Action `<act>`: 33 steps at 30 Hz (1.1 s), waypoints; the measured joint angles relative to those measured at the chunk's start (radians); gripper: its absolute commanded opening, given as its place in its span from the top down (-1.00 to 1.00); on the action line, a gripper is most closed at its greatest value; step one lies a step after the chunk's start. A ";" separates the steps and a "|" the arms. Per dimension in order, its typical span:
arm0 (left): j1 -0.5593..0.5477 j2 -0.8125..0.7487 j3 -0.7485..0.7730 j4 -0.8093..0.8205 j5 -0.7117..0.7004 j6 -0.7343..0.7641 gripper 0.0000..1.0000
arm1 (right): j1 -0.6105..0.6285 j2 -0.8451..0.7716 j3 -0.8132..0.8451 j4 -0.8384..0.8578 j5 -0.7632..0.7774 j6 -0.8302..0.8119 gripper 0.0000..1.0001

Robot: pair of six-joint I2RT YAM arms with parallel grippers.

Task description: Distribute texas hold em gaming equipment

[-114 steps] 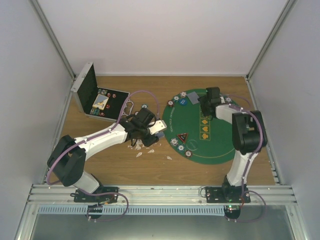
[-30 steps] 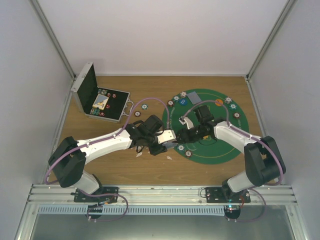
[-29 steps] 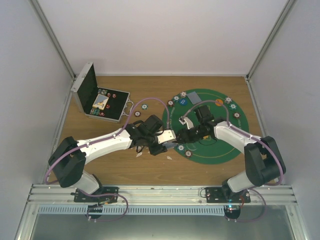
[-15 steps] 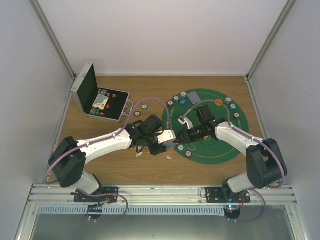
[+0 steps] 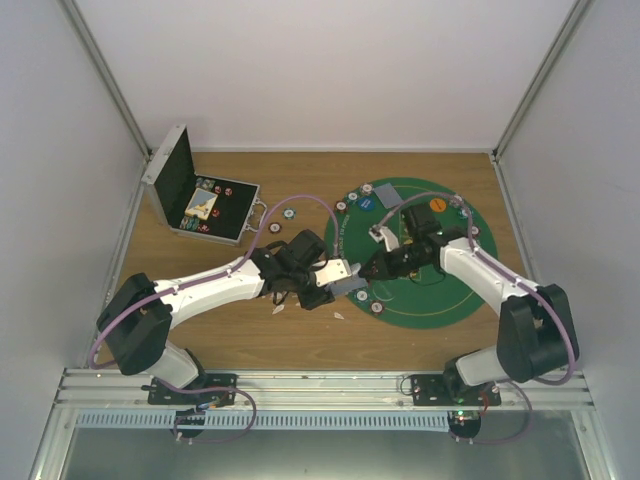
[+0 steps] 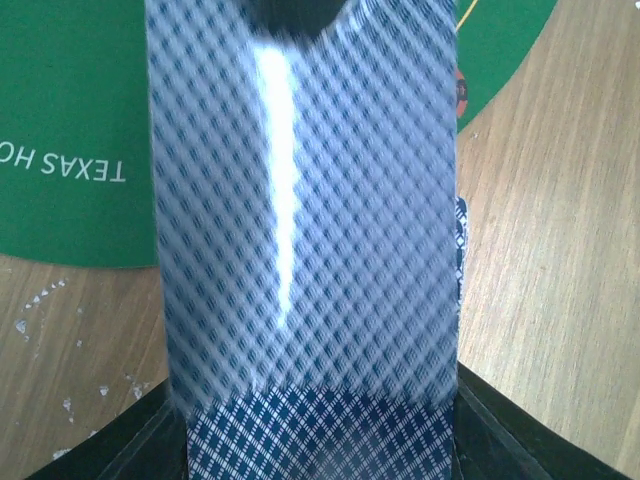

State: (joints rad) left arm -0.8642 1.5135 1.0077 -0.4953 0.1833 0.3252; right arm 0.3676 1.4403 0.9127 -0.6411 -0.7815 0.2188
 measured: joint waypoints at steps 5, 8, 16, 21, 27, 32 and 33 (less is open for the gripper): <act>0.000 0.000 -0.006 0.000 -0.009 0.000 -0.14 | -0.113 -0.037 0.032 -0.086 0.063 -0.034 0.99; 0.000 0.000 -0.010 0.000 -0.013 0.000 -0.14 | -0.195 -0.064 0.050 -0.114 0.100 -0.040 0.99; 0.000 0.000 -0.010 -0.001 -0.018 0.000 -0.14 | -0.455 -0.081 0.004 -0.047 0.168 0.045 0.99; 0.000 0.000 -0.010 -0.001 -0.024 0.000 -0.14 | -0.570 -0.097 -0.090 0.095 0.192 0.186 0.99; 0.000 0.000 -0.012 -0.001 -0.030 0.000 -0.14 | -0.657 -0.101 -0.190 0.287 0.243 0.378 0.99; 0.000 0.000 -0.014 -0.002 -0.031 0.000 -0.14 | -0.692 -0.093 -0.254 0.461 0.311 0.549 0.99; 0.000 0.000 -0.014 -0.002 -0.031 0.000 -0.14 | -0.695 -0.082 -0.257 0.494 0.323 0.577 0.99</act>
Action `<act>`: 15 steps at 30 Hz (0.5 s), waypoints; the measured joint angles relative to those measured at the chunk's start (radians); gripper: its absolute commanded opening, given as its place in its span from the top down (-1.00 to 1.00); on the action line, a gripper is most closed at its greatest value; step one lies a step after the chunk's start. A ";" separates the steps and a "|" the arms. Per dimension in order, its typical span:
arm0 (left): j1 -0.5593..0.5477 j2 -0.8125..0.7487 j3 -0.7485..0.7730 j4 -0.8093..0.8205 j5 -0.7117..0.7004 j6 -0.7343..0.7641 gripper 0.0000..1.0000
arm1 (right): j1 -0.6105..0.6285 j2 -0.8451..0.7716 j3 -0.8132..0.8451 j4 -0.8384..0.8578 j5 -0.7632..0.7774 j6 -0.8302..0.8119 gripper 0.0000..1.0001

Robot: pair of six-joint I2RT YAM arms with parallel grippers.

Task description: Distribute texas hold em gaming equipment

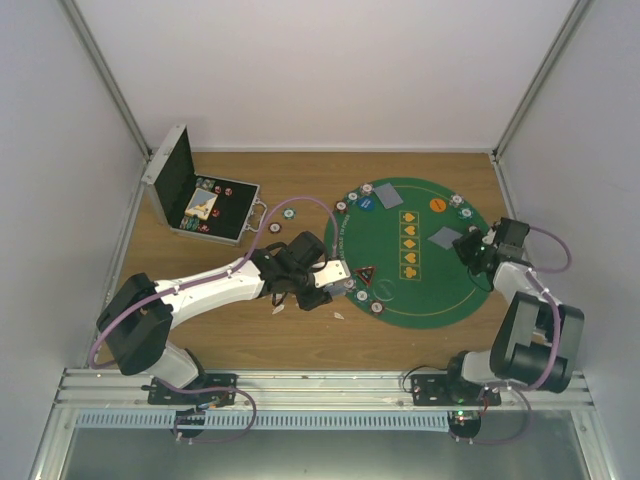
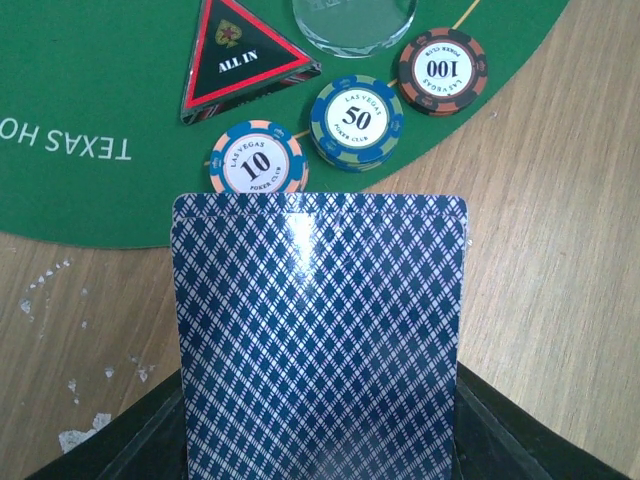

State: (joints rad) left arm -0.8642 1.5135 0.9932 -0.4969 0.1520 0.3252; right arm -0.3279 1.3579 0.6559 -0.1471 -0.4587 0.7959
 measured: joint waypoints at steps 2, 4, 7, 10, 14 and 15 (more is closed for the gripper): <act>0.000 0.000 0.000 0.000 -0.002 0.000 -0.14 | -0.007 0.032 0.001 0.063 0.016 0.044 0.99; 0.000 0.000 0.000 0.000 -0.006 0.000 -0.14 | -0.014 0.084 0.008 0.122 0.035 0.090 0.99; 0.000 0.000 0.000 0.000 -0.014 0.000 -0.14 | -0.018 0.150 0.028 0.164 0.067 0.138 0.99; 0.000 0.000 0.000 0.000 -0.021 0.001 -0.14 | -0.019 0.202 0.062 0.174 0.102 0.168 0.99; 0.000 0.000 0.000 0.000 -0.023 0.002 -0.14 | -0.020 0.272 0.120 0.183 0.126 0.189 0.99; 0.000 0.000 0.000 0.000 -0.024 0.002 -0.14 | -0.020 0.294 0.135 0.187 0.128 0.192 0.99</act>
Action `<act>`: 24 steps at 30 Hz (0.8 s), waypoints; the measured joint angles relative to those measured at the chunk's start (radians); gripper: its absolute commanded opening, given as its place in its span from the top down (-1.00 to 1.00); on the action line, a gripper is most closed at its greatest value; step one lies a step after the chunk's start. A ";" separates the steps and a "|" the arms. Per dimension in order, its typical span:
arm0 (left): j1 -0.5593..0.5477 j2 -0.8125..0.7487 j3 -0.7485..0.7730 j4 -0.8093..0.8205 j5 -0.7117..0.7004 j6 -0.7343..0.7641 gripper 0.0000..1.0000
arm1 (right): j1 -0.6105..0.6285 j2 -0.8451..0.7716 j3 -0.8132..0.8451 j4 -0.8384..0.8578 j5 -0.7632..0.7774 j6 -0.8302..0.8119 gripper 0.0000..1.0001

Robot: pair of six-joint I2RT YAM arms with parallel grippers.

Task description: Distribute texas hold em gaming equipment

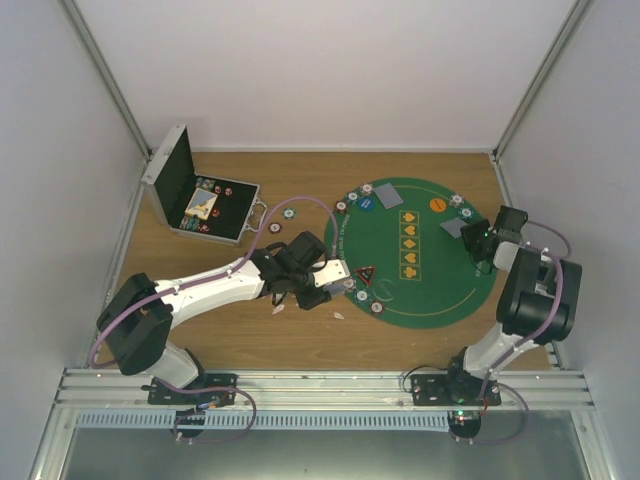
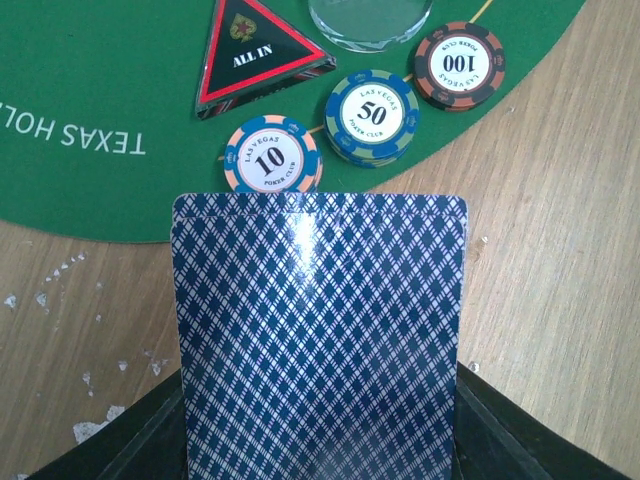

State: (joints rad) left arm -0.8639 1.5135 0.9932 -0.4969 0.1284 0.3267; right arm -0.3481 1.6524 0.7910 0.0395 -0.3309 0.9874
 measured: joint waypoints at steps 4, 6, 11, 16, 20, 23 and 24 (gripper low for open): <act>0.003 0.000 0.000 0.000 -0.003 0.003 -0.14 | 0.000 0.064 0.024 0.007 0.001 0.015 0.99; 0.005 0.000 0.000 0.000 -0.003 0.003 -0.14 | 0.000 0.084 0.024 0.006 0.001 0.020 0.99; 0.007 0.007 0.000 0.000 -0.003 0.003 -0.14 | 0.000 0.116 0.032 0.003 0.001 0.032 0.99; 0.007 0.011 0.000 -0.002 -0.003 0.003 -0.14 | 0.001 0.134 0.056 0.002 -0.001 0.039 0.98; 0.007 0.011 0.000 -0.001 -0.003 0.003 -0.14 | 0.001 0.140 0.066 -0.005 -0.003 0.039 0.63; 0.007 0.011 0.000 -0.001 -0.003 0.003 -0.14 | 0.002 0.139 0.066 -0.012 -0.006 0.039 0.42; 0.007 0.011 0.000 -0.001 -0.003 0.003 -0.14 | 0.002 0.136 0.066 -0.010 -0.008 0.037 0.35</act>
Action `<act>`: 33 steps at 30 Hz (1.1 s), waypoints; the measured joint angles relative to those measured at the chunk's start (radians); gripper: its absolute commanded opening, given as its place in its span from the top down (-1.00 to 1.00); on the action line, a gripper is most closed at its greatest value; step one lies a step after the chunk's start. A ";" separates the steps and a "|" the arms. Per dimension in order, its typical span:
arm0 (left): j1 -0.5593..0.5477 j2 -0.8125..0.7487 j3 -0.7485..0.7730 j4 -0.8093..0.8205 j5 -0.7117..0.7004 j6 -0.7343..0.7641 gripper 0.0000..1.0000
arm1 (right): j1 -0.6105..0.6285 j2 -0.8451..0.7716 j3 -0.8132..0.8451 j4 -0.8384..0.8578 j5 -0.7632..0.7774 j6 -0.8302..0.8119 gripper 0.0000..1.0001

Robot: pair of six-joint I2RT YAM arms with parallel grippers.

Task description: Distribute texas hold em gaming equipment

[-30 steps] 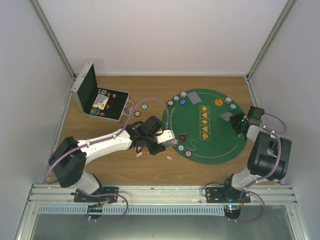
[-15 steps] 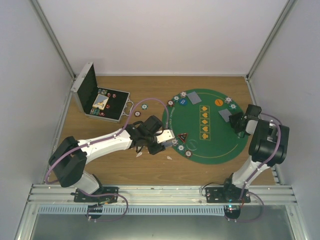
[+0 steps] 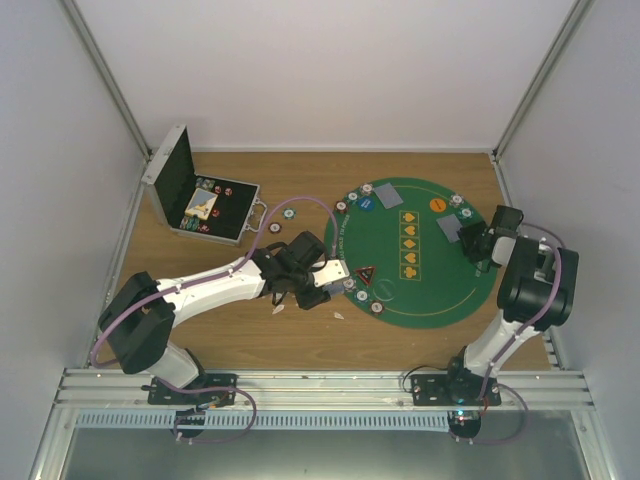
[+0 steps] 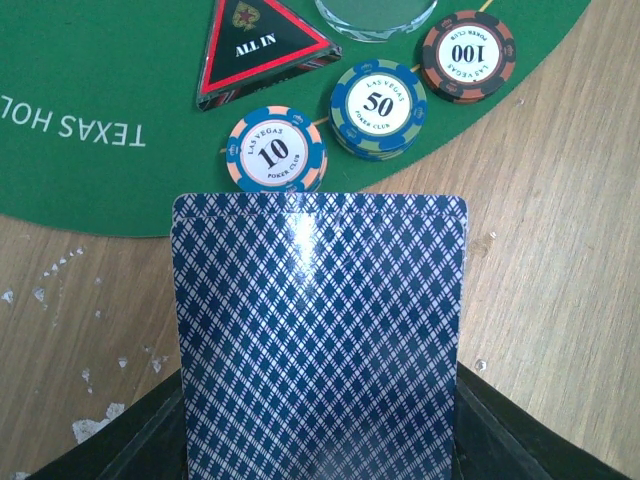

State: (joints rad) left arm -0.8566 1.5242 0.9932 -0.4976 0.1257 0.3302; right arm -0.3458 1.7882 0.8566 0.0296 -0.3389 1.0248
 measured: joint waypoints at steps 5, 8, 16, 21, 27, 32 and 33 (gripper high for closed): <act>0.000 0.000 0.000 0.000 0.000 0.000 -0.14 | 0.001 -0.054 -0.016 -0.021 -0.002 -0.024 -0.02; 0.000 0.000 0.000 0.000 0.000 0.000 -0.14 | 0.000 -0.127 -0.040 -0.057 0.003 -0.050 -0.17; 0.000 0.000 0.000 0.000 0.005 0.000 -0.14 | 0.016 -0.391 -0.077 -0.179 -0.061 -0.231 -0.56; 0.000 0.000 0.000 0.001 0.012 0.000 -0.14 | 0.204 -0.406 -0.047 -0.294 -0.184 -0.384 -0.60; 0.000 0.000 0.000 0.002 0.034 -0.002 -0.14 | 0.511 -0.418 -0.087 -0.369 -0.352 -0.470 -0.63; 0.000 0.000 -0.001 0.006 0.051 -0.005 -0.14 | 0.611 -0.440 -0.158 -0.379 -0.449 -0.496 -0.41; 0.000 0.000 -0.001 0.007 0.053 -0.005 -0.14 | 0.632 -0.439 -0.162 -0.382 -0.456 -0.502 -0.39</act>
State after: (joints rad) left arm -0.8566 1.5238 0.9924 -0.4904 0.1791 0.3248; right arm 0.2859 1.3491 0.6949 -0.3527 -0.7948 0.5232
